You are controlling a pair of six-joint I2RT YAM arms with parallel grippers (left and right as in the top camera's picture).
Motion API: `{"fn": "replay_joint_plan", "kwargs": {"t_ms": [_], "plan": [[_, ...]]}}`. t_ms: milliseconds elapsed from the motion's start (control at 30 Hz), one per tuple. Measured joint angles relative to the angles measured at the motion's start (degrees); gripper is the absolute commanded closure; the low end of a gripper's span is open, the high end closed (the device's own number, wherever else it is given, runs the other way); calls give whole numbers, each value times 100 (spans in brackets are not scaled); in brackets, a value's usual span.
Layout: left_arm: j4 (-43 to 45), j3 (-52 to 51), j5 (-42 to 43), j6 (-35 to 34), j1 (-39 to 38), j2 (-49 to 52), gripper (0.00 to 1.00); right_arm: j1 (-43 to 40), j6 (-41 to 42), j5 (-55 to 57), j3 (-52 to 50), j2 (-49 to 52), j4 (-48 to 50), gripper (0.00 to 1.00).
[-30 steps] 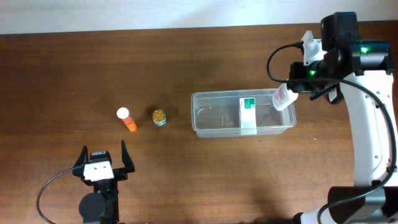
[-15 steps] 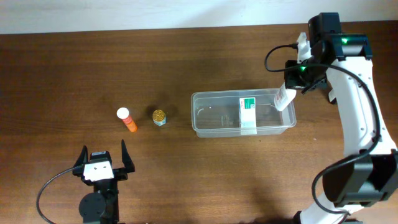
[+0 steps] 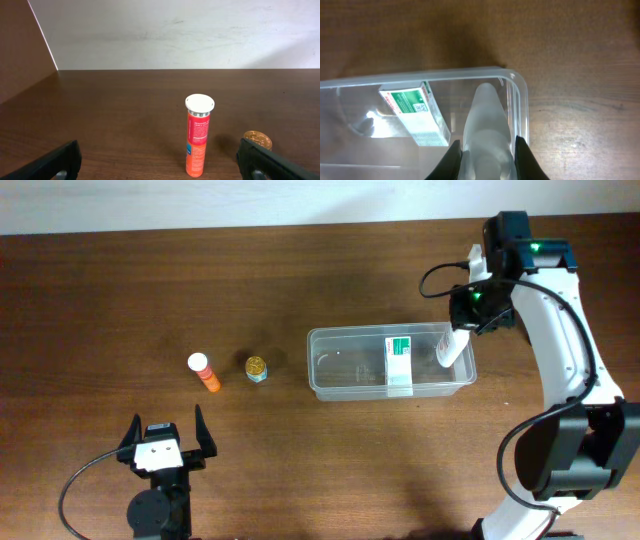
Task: Pack container
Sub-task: 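Carry the lotion bottle over the container and lower it inside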
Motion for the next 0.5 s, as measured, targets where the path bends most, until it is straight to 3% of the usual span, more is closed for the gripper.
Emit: {"fn": "replay_joint_plan", "kwargs": {"t_ms": [500], "plan": [[0, 0, 0, 0, 0, 0, 1, 0, 2, 0, -450, 37, 721, 85]]}}
